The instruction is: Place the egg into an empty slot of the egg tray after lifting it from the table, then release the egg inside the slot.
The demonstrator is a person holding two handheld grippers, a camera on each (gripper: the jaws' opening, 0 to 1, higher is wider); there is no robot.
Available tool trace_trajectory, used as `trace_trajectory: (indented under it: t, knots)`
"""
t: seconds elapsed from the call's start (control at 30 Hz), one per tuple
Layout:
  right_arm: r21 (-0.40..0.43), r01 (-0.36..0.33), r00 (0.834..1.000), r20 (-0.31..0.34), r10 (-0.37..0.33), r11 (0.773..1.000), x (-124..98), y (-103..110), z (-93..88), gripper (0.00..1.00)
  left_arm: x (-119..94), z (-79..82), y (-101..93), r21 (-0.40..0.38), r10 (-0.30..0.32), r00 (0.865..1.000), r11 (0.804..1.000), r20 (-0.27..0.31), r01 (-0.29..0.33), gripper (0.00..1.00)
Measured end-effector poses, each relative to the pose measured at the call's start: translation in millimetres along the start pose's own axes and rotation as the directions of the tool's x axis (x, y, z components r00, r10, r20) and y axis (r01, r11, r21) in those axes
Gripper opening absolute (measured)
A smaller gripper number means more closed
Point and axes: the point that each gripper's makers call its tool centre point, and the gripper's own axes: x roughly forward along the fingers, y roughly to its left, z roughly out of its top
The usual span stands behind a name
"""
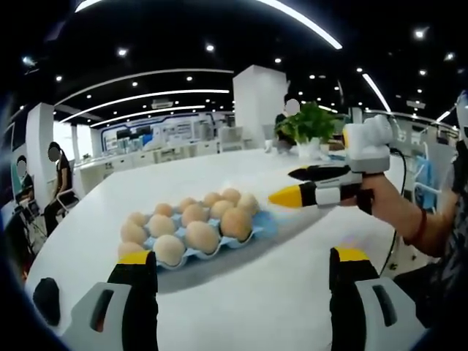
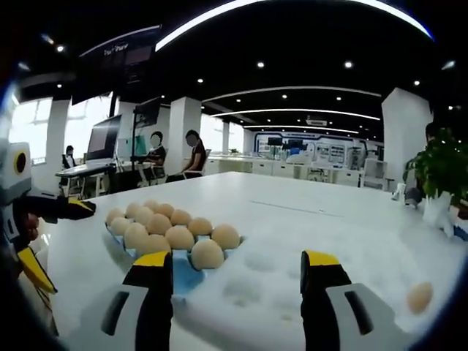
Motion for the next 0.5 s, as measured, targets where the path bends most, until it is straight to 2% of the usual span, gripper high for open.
trace_trajectory:
  t: [0.5]
  knots:
    - [0.006, 0.082, 0.997, -0.014, -0.082, 0.997, -13, -36, -6.3, 0.74, 4, 2.5, -4.1, 0.007, -0.006, 1.000, 1.000, 0.000, 0.006, 1.00]
